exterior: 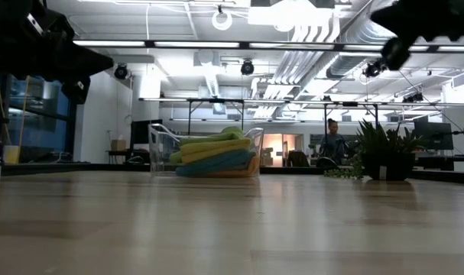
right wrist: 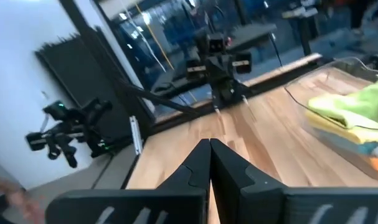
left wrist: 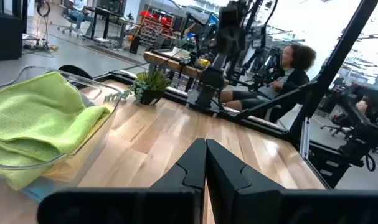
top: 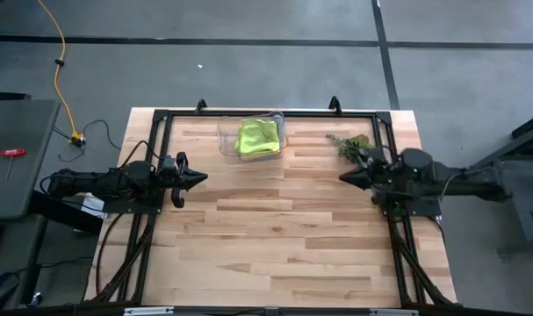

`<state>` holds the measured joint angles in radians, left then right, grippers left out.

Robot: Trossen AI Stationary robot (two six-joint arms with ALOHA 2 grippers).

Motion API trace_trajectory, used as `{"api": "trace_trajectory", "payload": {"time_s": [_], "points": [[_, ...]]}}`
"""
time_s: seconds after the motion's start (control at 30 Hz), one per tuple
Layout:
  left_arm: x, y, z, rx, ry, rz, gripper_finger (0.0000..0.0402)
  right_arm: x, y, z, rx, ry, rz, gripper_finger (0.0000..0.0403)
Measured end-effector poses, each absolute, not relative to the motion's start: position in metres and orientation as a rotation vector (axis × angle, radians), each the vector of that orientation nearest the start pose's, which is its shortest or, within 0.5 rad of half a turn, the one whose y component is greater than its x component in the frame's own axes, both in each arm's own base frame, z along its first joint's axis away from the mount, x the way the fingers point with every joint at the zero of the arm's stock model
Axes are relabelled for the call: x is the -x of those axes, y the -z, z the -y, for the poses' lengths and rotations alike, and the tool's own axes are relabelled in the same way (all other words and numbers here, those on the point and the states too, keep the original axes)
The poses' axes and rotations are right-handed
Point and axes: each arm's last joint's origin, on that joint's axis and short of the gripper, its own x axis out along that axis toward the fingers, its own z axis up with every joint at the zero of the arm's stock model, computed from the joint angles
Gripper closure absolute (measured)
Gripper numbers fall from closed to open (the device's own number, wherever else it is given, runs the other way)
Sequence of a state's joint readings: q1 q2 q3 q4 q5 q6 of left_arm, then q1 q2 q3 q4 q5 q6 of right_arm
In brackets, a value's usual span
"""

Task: Fold microfiber towels
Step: Return to Home Position

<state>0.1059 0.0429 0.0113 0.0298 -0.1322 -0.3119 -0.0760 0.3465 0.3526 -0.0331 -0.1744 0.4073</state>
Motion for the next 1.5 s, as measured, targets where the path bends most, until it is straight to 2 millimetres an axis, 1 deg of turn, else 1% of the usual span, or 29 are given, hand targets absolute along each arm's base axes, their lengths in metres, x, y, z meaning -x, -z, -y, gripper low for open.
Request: {"api": "trace_trajectory", "payload": {"time_s": [0.1, 0.2, 0.27, 0.3, 0.37, 0.43, 0.67, 0.97, 1.23, 1.5], "points": [[-0.098, -0.167, -0.014, 0.310, -0.236, 0.035, 0.0401, -0.096, -0.229, 0.003, -0.397, -0.105, 0.024, 0.0403], [-0.098, -0.167, -0.014, 0.310, -0.237, 0.036, 0.0401, -0.086, -0.209, 0.002, -0.388, -0.118, 0.088, 0.0403], [-0.099, -0.167, -0.014, 0.310, -0.237, 0.036, 0.0401, -0.089, -0.199, 0.002, -0.374, -0.122, 0.083, 0.0403], [-0.099, -0.167, -0.014, 0.310, -0.237, 0.035, 0.0401, -0.092, -0.192, 0.002, -0.366, -0.127, 0.049, 0.0403], [-0.099, -0.167, -0.014, 0.310, -0.239, 0.032, 0.0401, -0.095, -0.185, 0.002, -0.331, -0.131, 0.040, 0.0403], [-0.099, -0.167, -0.015, 0.310, -0.244, 0.037, 0.0401, -0.097, -0.170, 0.002, -0.333, -0.106, -0.002, 0.0403], [-0.099, -0.167, -0.015, 0.310, -0.248, 0.033, 0.0401, -0.099, -0.167, 0.006, -0.227, 0.012, 0.009, 0.0403], [-0.099, -0.168, -0.015, 0.310, -0.246, 0.042, 0.0401, -0.101, -0.164, 0.006, -0.231, 0.031, -0.028, 0.0403], [-0.099, -0.168, -0.015, 0.310, -0.246, 0.042, 0.0401, -0.101, -0.164, 0.006, -0.298, 0.032, -0.029, 0.0403], [-0.099, -0.168, -0.015, 0.310, -0.245, 0.042, 0.0401, -0.101, -0.164, 0.006, -0.291, 0.032, -0.030, 0.0403]]}}
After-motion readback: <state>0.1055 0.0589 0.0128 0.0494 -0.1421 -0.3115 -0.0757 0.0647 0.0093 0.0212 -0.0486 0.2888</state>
